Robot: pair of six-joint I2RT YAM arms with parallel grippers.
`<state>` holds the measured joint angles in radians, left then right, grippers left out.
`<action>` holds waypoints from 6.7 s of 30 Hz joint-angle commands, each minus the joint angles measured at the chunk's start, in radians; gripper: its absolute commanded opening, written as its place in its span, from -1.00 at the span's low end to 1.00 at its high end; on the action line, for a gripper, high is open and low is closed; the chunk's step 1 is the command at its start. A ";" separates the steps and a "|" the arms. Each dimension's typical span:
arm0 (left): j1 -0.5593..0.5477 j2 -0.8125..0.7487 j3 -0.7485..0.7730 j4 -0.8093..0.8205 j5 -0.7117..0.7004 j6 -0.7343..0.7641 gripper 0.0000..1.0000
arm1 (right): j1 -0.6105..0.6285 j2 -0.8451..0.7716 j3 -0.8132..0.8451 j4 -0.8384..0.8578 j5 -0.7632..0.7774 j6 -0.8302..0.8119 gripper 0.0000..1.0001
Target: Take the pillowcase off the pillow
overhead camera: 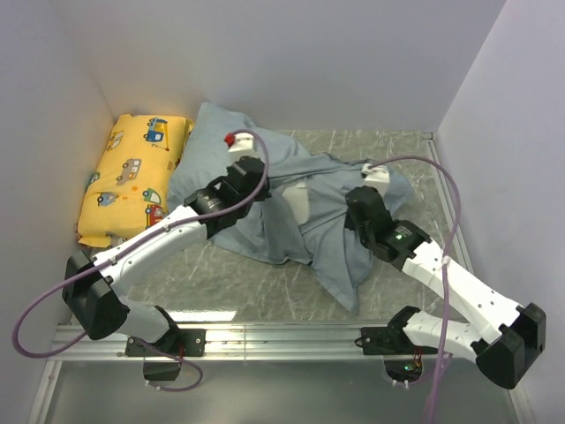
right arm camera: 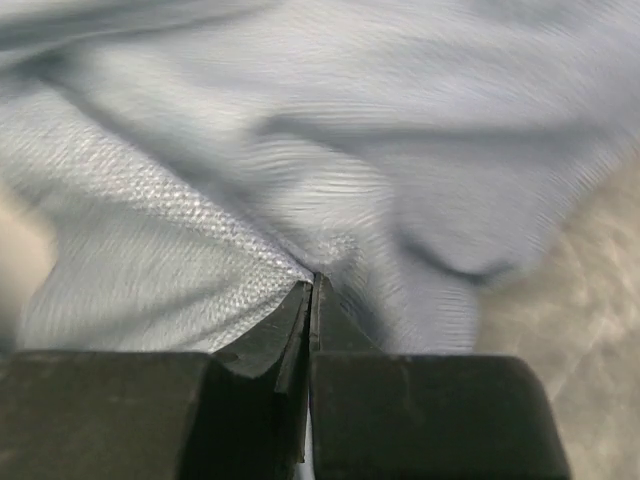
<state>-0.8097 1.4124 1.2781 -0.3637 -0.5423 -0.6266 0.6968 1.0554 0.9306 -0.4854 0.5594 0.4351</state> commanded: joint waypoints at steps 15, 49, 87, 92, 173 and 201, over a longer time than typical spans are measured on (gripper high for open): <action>0.185 0.037 -0.253 0.206 0.291 -0.151 -0.99 | -0.125 -0.061 -0.030 -0.051 -0.069 0.091 -0.07; 0.437 0.163 -0.053 0.161 0.453 -0.147 -0.99 | -0.336 -0.069 -0.493 0.405 -0.515 0.287 -1.00; -0.058 0.115 0.401 -0.181 0.107 0.160 0.71 | -0.327 -0.124 -0.454 0.438 -0.541 0.241 -1.00; -0.127 0.184 0.420 -0.152 0.159 0.156 0.71 | -0.327 -0.123 -0.457 0.439 -0.538 0.240 -1.00; -0.006 0.034 0.066 -0.012 0.533 0.044 -0.99 | -0.247 -0.138 -0.041 0.149 -0.468 0.040 0.66; -0.013 -0.336 -0.025 0.023 0.605 0.061 -0.99 | -0.711 0.491 -0.010 0.691 -1.090 0.195 -0.44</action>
<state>-0.8272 1.1210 1.2030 -0.5003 0.0662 -0.5243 -0.0139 1.5208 0.9451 -0.0162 -0.2733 0.5907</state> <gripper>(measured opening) 0.035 0.234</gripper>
